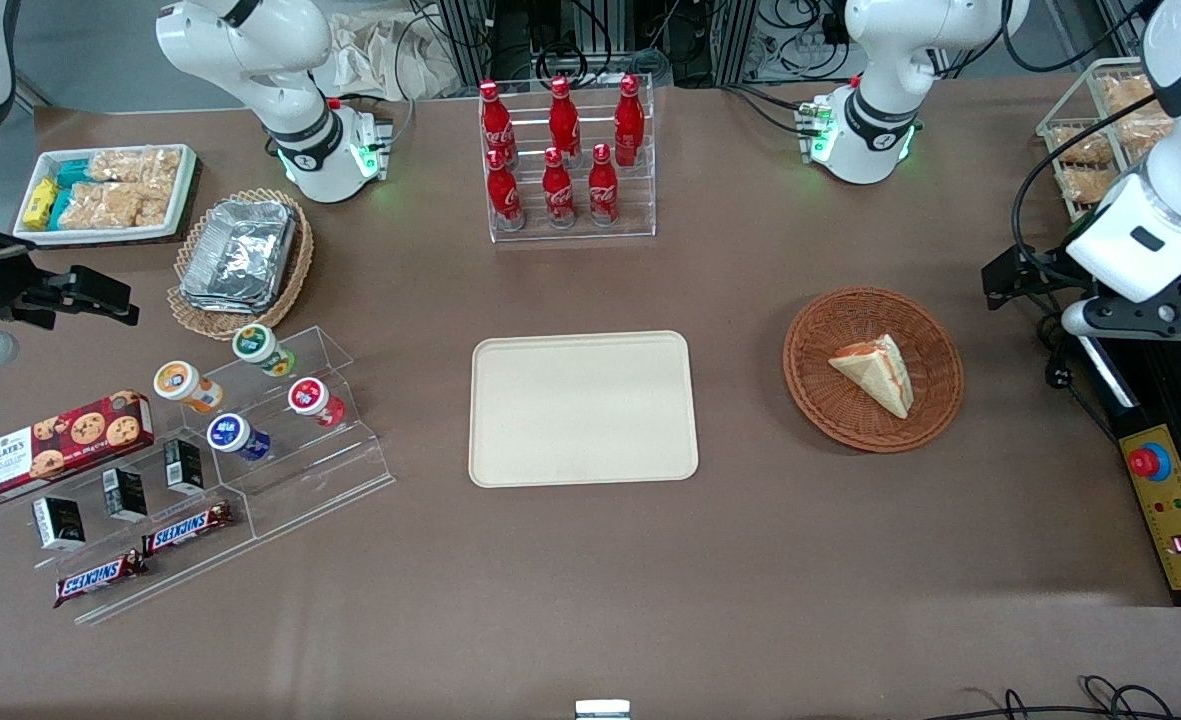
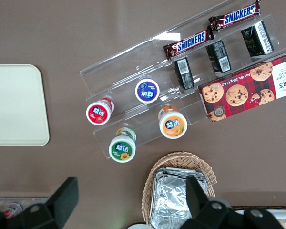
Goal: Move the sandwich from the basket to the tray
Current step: 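Move the left gripper over the wicker basket holding the sandwich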
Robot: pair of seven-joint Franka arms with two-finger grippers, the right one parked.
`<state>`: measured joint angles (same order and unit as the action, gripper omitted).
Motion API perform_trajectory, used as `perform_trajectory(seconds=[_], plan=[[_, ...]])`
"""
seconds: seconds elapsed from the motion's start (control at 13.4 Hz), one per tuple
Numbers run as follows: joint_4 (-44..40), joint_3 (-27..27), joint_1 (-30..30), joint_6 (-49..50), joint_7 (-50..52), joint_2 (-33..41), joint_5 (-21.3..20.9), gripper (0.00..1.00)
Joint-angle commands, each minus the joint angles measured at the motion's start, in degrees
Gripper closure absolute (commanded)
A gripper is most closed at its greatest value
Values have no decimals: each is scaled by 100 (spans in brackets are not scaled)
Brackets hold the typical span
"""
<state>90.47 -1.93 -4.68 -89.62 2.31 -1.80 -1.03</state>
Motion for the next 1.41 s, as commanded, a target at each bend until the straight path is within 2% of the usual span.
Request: perform_trajectory(seconds=[0.0,0.15,0.37,0.6,0.82,0.89,1.12,1.34], plan=[[-249,-9,29,111,181,-171,112,0],[-433,0,37,164,295,-250,112,0],[-277,-9,11,147,1890,-321,173,0],[565,-9,11,-273,2596,-93,200,0],[1715,-17,-6,-1431,4133,231,261,0],[2215,-26,-15,-1845,4364,407,261,0],[3465,-26,-6,-2918,4602,637,253,0],[3933,-97,-6,-3429,4744,506,244,0]])
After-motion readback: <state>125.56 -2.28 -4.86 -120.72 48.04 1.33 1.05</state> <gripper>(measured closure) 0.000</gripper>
